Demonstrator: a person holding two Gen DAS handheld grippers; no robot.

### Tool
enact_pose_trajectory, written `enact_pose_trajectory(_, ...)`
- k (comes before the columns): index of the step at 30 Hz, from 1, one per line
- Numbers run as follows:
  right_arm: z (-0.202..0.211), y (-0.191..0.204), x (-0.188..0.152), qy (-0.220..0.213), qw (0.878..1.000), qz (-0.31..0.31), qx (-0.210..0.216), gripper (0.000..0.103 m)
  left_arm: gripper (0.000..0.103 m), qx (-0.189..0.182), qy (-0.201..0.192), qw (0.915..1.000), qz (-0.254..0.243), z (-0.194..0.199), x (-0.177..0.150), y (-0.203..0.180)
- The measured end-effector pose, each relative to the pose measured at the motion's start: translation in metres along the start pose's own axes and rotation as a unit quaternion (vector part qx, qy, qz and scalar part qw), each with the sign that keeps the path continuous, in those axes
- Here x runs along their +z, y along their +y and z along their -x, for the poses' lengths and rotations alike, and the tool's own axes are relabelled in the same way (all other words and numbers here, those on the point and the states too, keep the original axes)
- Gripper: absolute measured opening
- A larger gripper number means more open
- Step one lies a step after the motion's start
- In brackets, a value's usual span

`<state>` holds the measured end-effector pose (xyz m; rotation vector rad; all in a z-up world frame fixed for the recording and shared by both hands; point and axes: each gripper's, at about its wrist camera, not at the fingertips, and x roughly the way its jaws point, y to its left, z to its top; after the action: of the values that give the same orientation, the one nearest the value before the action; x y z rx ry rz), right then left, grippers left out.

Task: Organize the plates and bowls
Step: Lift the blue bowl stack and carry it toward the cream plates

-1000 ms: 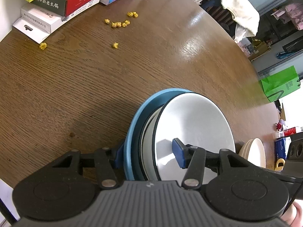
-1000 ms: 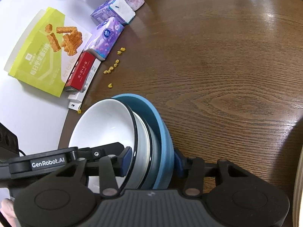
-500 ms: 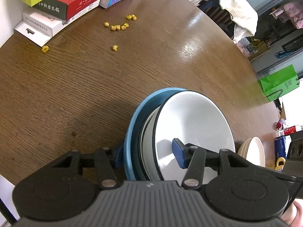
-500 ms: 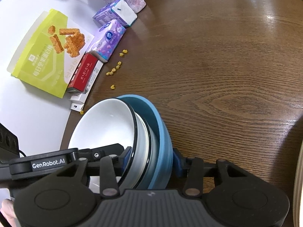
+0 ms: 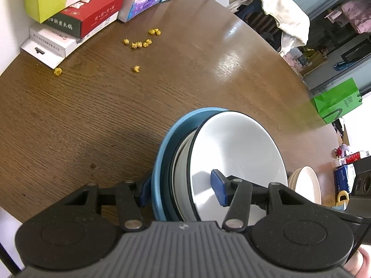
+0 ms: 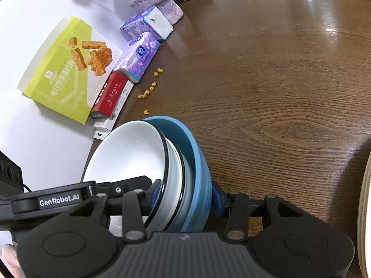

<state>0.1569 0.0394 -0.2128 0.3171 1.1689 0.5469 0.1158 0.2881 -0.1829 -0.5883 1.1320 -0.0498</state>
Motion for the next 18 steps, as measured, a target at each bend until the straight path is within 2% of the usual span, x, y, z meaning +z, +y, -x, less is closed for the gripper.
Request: enact_pose_trajectory(18, 0.031, 0.014, -0.017, -0.038, 0.999, -0.011, 0.001, 0.042, 0.052, -0.009, -0.011, 0.9995, -0.028, 0.032, -0.008, -0.010)
